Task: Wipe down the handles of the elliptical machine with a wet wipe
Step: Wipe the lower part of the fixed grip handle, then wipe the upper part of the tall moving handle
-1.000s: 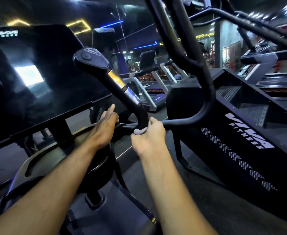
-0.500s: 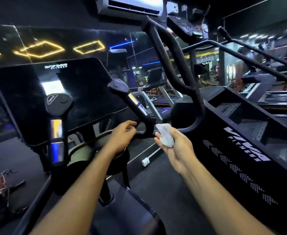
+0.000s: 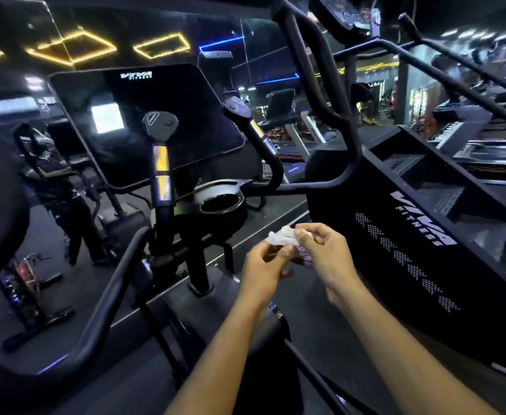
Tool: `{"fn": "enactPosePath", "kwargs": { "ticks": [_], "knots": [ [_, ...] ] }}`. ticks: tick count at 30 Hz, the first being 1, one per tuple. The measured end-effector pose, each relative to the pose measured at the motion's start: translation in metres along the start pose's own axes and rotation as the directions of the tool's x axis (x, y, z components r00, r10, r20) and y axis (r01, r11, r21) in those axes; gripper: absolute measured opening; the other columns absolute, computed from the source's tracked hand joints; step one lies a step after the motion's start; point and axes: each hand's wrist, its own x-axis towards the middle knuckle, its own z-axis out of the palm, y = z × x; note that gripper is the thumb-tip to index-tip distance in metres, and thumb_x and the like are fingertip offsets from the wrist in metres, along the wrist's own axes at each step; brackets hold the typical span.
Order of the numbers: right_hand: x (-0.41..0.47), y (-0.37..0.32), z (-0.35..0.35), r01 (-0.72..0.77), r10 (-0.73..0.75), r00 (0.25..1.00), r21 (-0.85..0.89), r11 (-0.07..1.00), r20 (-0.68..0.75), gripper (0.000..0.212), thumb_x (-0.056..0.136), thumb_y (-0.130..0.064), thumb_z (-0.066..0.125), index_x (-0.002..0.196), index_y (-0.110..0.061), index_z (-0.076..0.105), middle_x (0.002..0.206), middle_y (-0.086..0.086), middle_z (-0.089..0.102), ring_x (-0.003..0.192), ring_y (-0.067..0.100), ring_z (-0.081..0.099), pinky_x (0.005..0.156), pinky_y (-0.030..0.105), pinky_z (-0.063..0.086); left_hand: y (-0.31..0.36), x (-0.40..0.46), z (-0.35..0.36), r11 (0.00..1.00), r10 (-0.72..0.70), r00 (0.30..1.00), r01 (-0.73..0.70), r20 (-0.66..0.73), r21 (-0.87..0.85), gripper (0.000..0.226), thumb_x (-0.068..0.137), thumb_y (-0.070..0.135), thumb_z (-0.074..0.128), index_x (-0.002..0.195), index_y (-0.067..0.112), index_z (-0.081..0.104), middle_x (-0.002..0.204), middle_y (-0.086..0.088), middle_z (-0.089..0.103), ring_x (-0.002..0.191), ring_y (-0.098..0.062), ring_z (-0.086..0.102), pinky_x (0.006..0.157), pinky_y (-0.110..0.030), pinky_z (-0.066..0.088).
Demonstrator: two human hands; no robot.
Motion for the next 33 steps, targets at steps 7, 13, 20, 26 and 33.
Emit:
{"fn": "enactPosePath", "kwargs": {
  "ticks": [7,13,20,26,33],
  "knots": [
    [-0.080,-0.006,0.017,0.041,-0.035,0.993,-0.051,0.998,0.114,0.007,0.095,-0.015,0.069,0.100,-0.011,0.073,0.090,0.012,0.078,0.083,0.025,0.075,0.083,0.043,0.058,0.014,-0.078,-0.033,0.963,-0.097,0.994,0.080,-0.057,-0.256,0.016,0.106,0.013,0.057,0.115,0.009,0.070,0.095,-0.006,0.079,0.080,-0.016,0.074,0.071,-0.027,0.060],
    [-0.154,-0.009,0.041,0.034,-0.023,0.987,-0.065,0.997,0.157,0.011,0.098,-0.019,0.066,0.104,-0.014,0.073,0.094,0.009,0.079,0.092,0.032,0.075,0.086,0.050,0.057,0.026,-0.164,-0.076,0.955,-0.127,0.989,0.102,-0.072,-0.279,0.017,0.104,0.007,0.055,0.115,0.007,0.067,0.104,-0.009,0.078,0.086,-0.015,0.074,0.071,-0.025,0.059],
    [-0.270,0.005,0.009,0.024,-0.013,0.999,-0.243,0.970,0.045,0.017,0.099,-0.030,0.065,0.096,-0.016,0.074,0.088,0.005,0.078,0.086,0.026,0.075,0.079,0.045,0.058,0.008,-0.276,-0.062,0.957,-0.158,0.982,0.177,0.100,-0.228,0.021,0.104,0.021,0.062,0.124,0.020,0.068,0.108,-0.004,0.079,0.094,-0.018,0.075,0.077,-0.032,0.061],
    [-0.357,0.003,-0.074,-0.077,0.064,0.996,-0.239,0.968,-0.060,0.016,0.096,-0.021,0.069,0.099,-0.006,0.071,0.093,0.005,0.077,0.084,0.011,0.070,0.072,0.021,0.054,-0.022,-0.331,0.000,0.943,-0.226,0.945,0.273,0.237,-0.188,0.025,0.102,0.010,0.064,0.127,0.008,0.069,0.119,-0.014,0.076,0.112,-0.035,0.072,0.094,-0.048,0.060],
    [-0.475,-0.003,-0.206,-0.253,0.182,0.939,-0.227,0.940,-0.293,0.024,0.087,-0.002,0.077,0.108,-0.006,0.066,0.099,0.003,0.078,0.090,0.012,0.072,0.076,0.024,0.056,-0.039,-0.422,0.117,0.895,-0.333,0.783,0.438,0.525,-0.084,0.018,0.107,0.020,0.057,0.116,0.014,0.071,0.102,-0.005,0.079,0.088,-0.019,0.073,0.070,-0.031,0.060]
  ]
}}
